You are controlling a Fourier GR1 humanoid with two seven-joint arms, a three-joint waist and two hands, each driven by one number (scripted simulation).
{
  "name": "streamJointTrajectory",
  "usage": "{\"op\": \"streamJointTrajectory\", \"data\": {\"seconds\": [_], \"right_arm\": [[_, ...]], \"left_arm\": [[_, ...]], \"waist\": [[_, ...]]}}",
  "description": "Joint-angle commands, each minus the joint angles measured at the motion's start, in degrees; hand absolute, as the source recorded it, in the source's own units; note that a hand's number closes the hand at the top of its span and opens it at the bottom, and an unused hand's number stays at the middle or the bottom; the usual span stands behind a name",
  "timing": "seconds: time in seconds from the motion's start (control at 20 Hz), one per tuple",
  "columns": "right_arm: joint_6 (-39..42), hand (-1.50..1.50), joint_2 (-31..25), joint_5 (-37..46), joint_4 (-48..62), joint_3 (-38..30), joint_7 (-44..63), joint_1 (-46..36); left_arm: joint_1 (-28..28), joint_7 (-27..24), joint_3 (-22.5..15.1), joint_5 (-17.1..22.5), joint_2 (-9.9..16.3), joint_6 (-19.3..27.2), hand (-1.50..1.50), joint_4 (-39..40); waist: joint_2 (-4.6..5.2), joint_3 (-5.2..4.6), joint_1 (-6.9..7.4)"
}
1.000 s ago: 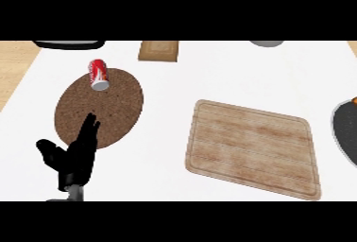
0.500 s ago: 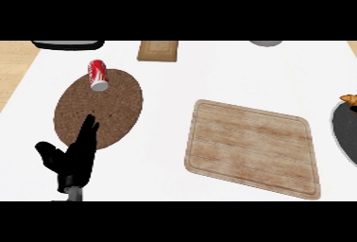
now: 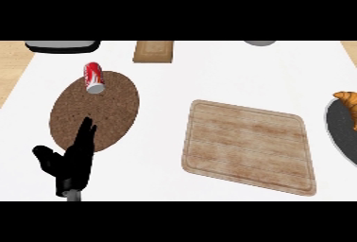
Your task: Pick the croissant from the cutting board and place it in the pan
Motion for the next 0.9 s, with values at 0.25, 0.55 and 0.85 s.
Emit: {"op": "streamJointTrajectory", "data": {"seconds": [0.25,0.55,0.85], "right_arm": [[26.02,-1.50,-6.58,-7.97,4.61,-5.18,-11.54,10.83],[29.05,-1.50,-5.90,-9.91,1.69,-2.50,-11.84,13.34],[30.74,-1.50,-6.08,-13.56,-1.19,-2.44,-12.53,21.74]], "left_arm": [[0.91,-0.94,-0.05,0.01,-1.77,0.04,0.00,3.46],[-0.73,0.96,0.98,0.23,-0.94,-0.69,0.00,2.81],[0.22,1.96,1.65,0.45,-0.91,-0.98,0.00,2.76]], "waist": [[0.02,-0.41,-1.33],[-0.37,-0.62,-1.13],[-0.48,-0.67,-1.52]]}}
